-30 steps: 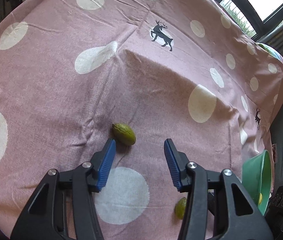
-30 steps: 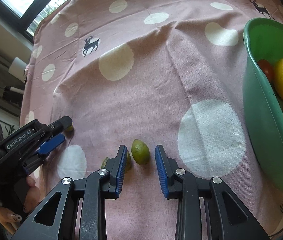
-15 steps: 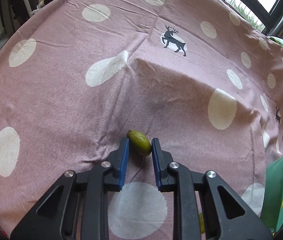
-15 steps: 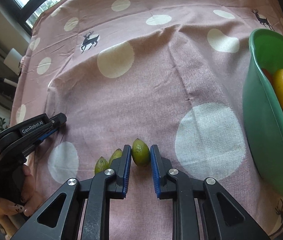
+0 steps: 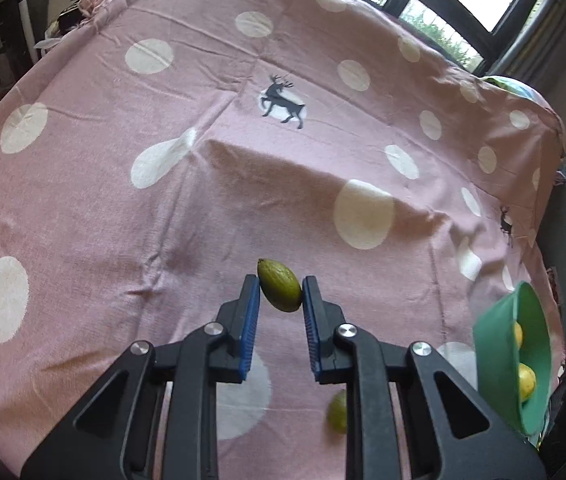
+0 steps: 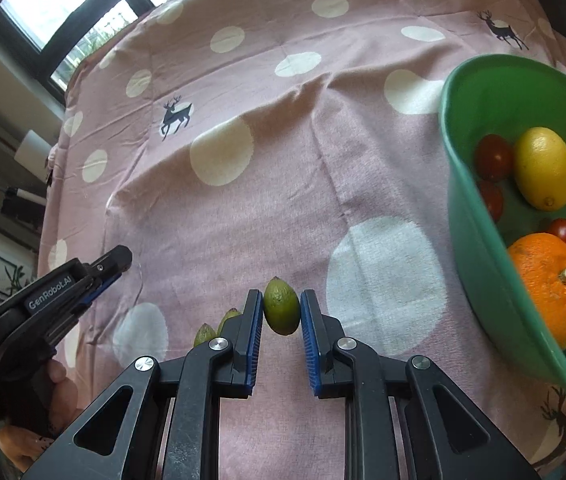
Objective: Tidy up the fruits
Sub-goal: 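Lift the green olive with the right gripper and carry it over the bowl, then lower the olive into the bowl and open the right gripper, then move the right gripper to another green olive on the cloth, then close the right gripper around the green olive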
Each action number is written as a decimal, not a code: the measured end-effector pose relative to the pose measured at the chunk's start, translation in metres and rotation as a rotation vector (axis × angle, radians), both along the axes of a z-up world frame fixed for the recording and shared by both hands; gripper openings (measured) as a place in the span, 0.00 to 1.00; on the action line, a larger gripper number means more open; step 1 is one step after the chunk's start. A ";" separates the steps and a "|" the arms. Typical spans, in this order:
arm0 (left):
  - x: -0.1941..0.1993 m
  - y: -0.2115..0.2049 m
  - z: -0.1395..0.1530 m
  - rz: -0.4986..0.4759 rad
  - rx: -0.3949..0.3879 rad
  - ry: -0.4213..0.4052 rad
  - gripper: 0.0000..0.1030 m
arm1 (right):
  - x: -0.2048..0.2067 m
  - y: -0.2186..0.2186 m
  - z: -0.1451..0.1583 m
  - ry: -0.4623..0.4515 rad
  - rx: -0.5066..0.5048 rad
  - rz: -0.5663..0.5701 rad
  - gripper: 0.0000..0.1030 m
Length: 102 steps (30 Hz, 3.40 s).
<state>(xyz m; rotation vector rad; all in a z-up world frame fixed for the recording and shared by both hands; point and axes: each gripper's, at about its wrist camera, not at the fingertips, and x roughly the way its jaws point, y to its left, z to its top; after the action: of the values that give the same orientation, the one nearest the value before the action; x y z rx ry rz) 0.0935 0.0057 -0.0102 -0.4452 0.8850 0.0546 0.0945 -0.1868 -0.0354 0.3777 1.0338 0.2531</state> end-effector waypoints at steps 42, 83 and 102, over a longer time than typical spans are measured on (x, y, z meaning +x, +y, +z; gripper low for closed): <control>-0.042 -0.181 0.040 -0.599 -0.066 -0.245 0.16 | -0.057 -0.147 0.037 -0.165 0.061 -0.493 0.21; -0.046 -0.027 -0.013 -0.244 0.081 0.121 0.58 | -0.018 0.010 0.031 -0.061 0.108 0.050 0.56; -0.029 -0.058 -0.043 -0.331 0.079 0.123 0.24 | 0.013 0.036 -0.018 0.117 0.039 0.072 0.29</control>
<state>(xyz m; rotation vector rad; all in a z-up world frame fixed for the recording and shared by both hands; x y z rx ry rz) 0.0643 -0.0522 -0.0535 -0.2185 1.0644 -0.1880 0.1074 -0.1511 -0.0534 0.3946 1.1600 0.3195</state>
